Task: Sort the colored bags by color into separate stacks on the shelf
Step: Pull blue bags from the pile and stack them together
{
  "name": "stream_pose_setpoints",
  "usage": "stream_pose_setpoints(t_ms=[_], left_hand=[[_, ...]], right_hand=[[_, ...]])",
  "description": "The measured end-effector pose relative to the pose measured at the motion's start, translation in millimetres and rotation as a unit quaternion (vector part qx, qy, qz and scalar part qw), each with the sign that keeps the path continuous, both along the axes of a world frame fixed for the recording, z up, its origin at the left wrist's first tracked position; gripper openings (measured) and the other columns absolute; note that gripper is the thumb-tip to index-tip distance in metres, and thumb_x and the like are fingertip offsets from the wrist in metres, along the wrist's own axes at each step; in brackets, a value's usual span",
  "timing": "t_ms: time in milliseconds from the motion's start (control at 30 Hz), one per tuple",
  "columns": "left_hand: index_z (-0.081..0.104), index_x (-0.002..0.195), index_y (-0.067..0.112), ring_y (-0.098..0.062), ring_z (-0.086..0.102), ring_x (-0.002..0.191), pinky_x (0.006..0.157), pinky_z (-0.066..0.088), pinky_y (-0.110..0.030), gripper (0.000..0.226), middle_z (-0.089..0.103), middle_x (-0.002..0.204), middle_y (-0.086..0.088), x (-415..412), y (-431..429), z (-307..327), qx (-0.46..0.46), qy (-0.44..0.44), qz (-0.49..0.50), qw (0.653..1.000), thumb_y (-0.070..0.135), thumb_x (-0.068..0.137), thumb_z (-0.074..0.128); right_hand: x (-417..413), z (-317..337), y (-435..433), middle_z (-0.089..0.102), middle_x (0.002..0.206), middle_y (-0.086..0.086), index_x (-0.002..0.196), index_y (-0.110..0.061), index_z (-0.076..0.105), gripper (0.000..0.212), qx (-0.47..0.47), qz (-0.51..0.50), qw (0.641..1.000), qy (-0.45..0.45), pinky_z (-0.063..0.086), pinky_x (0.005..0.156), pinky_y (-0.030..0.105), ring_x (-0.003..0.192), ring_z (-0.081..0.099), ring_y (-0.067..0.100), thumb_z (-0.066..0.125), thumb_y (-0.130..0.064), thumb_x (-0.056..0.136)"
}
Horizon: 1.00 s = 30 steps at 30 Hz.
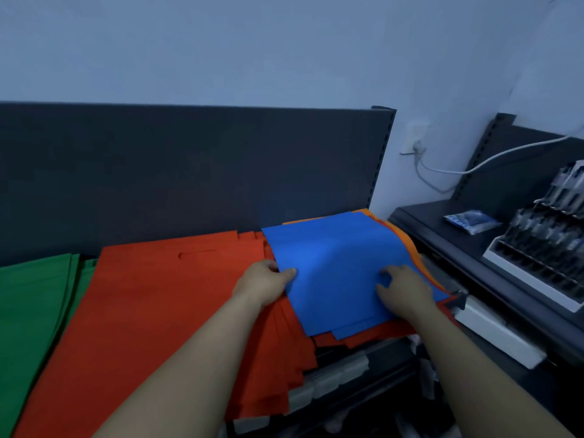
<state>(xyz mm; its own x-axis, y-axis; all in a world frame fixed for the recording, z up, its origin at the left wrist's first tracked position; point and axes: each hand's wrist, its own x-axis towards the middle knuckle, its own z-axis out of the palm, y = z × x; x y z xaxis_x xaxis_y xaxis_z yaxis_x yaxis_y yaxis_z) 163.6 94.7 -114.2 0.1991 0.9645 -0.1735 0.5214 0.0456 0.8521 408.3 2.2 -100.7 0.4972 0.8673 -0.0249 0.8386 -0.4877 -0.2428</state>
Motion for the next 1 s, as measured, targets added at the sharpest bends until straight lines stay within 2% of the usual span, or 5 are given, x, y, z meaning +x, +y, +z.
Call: stream_pose_setpoints(t_ms=[133, 300, 500, 833, 1000], left_hand=[[0.061, 0.094, 0.017, -0.026, 0.068, 0.095, 0.09, 0.053, -0.046, 0.024, 0.069, 0.109, -0.01, -1, 2, -2, -0.029, -0.164, 0.029, 0.986, 0.015, 0.077, 0.077], [0.045, 0.129, 0.026, -0.03, 0.065, 0.102, 0.088, 0.054, -0.043, 0.063, 0.065, 0.116, -0.012, -4, -8, 2, -0.018, -0.256, -0.015, 0.966, -0.014, 0.082, 0.06], [0.036, 0.136, 0.023, -0.019, 0.059, 0.111, 0.1, 0.047, -0.041, 0.068, 0.058, 0.125, 0.001, -7, -8, 1, -0.009, -0.176, -0.05, 0.983, 0.007, 0.081, 0.072], [0.046, 0.113, 0.019, -0.02, 0.061, 0.107, 0.096, 0.05, -0.042, 0.05, 0.06, 0.121, 0.0, -7, -1, -13, 0.014, -0.117, -0.017, 0.993, 0.02, 0.076, 0.079], [0.042, 0.13, 0.013, -0.014, 0.052, 0.107, 0.089, 0.044, -0.028, 0.057, 0.051, 0.121, 0.007, -10, -8, -5, 0.029, -0.101, -0.045, 0.993, 0.016, 0.082, 0.073]], right_hand=[[-10, -9, 1, 0.051, 0.131, 0.005, 0.125, -0.022, 0.056, 0.037, 0.047, 0.036, 0.998, 0.006, 0.039, 0.102, 0.041, 0.12, 0.049, 0.024, 0.052, -0.028, 0.089], [-7, -13, -3, 0.048, 0.136, 0.004, 0.126, -0.025, 0.055, 0.038, 0.093, 0.022, 0.993, 0.066, 0.037, 0.106, 0.046, 0.123, 0.047, 0.025, 0.057, -0.033, 0.089], [5, -14, -5, 0.035, 0.148, 0.009, 0.145, -0.02, 0.03, 0.085, 0.029, -0.053, 0.998, 0.03, 0.02, 0.114, 0.047, 0.137, 0.032, 0.03, 0.056, -0.064, 0.078], [2, -12, -15, 0.055, 0.128, 0.003, 0.142, -0.017, 0.038, 0.077, 0.152, -0.057, 0.972, 0.167, 0.034, 0.106, 0.047, 0.119, 0.051, 0.024, 0.07, -0.046, 0.078], [5, -5, -9, 0.065, 0.104, -0.004, 0.104, -0.023, 0.061, 0.028, 0.123, -0.062, 0.97, 0.199, 0.042, 0.098, 0.047, 0.098, 0.061, 0.024, 0.065, -0.041, 0.083]])
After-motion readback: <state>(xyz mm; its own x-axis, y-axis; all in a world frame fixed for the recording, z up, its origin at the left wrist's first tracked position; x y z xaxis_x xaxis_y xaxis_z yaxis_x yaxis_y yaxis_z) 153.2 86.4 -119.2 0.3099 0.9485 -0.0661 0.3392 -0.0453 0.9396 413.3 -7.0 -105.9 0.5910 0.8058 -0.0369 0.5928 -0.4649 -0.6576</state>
